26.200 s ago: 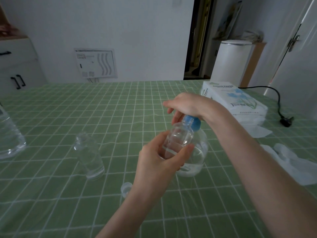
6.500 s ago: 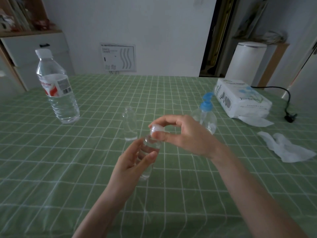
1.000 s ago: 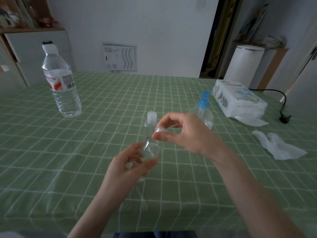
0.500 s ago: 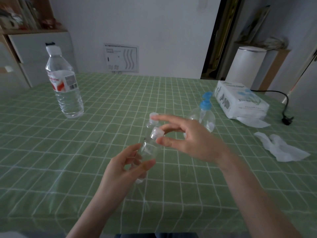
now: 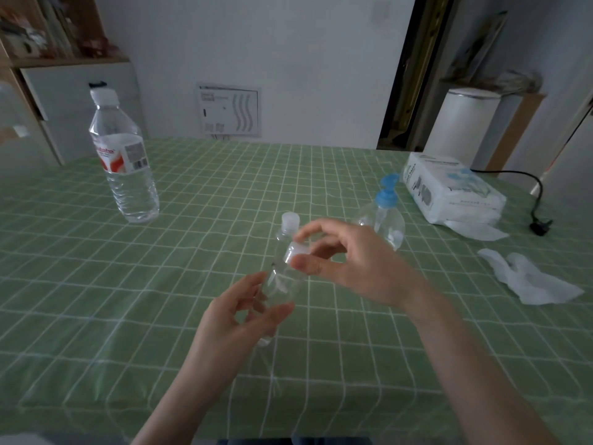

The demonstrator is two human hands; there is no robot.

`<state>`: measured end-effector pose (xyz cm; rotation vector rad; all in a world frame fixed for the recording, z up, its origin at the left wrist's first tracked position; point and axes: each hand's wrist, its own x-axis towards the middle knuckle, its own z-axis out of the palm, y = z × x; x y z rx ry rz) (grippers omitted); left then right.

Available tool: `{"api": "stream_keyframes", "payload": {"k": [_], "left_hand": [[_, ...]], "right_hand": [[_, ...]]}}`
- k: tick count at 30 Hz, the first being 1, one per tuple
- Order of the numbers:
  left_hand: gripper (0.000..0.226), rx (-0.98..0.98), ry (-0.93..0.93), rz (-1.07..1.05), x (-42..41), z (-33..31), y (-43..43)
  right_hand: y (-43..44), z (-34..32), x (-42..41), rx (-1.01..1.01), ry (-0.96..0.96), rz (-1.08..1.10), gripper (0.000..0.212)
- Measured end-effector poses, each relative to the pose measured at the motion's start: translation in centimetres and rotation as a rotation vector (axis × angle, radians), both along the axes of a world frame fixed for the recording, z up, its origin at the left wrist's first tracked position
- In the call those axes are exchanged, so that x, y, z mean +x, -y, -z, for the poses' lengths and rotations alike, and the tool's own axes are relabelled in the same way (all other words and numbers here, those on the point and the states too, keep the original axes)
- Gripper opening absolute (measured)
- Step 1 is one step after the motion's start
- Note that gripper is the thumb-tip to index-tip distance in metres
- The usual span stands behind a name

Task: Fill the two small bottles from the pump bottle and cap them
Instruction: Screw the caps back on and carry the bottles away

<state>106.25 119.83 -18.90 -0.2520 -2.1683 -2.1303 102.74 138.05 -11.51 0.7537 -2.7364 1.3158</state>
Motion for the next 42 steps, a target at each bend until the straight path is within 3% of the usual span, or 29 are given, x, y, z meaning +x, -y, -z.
{"api": "stream_keyframes", "payload": {"k": [5,13,17,22,26,27,29,31,33,35,38,42], "left_hand": [[0.05,-0.032,-0.008,-0.008,0.0,0.2,0.0],[0.039,-0.205,-0.099,-0.166,0.4,0.3,-0.4],[0.033,-0.125,-0.082,-0.103,0.3,-0.4,0.4],[0.046,0.005,0.003,-0.029,-0.8,-0.6,1.6],[0.044,0.052,0.062,-0.029,-2.4,-0.3,2.6],[0.041,0.061,0.071,-0.035,-2.9,-0.2,2.7],[0.037,0.074,0.081,-0.047,-3.9,-0.1,2.9],[0.038,0.071,0.085,-0.053,-5.1,-0.1,2.8],[0.041,0.05,0.092,-0.05,-6.0,-0.1,2.7],[0.042,0.041,0.082,-0.024,-6.9,-0.2,2.5],[0.037,0.016,0.045,0.065,-8.3,-0.5,2.6],[0.037,0.064,0.08,0.135,-10.5,-0.6,2.9]], "right_hand": [[0.3,0.5,-0.1,-0.059,-0.003,-0.013,0.033],[1.0,1.4,0.0,-0.129,-0.062,0.031,0.036],[1.5,1.0,0.1,-0.196,-0.061,0.008,0.047],[1.9,1.1,0.1,-0.243,-0.07,-0.01,0.037],[1.1,2.3,-0.6,-0.311,-0.094,0.113,0.026],[1.0,2.8,-0.9,-0.306,-0.115,0.161,0.028],[0.9,3.6,-1.6,-0.207,-0.135,0.235,0.053],[1.0,4.4,-2.4,-0.079,-0.066,0.229,0.084],[1.3,5.1,-3.3,-0.026,0.03,0.178,0.094],[1.5,5.8,-4.2,-0.035,0.091,0.137,0.081],[2.1,6.2,-5.9,-0.099,0.168,0.106,0.044],[2.5,6.0,-7.8,-0.199,0.246,0.069,0.039]]}}
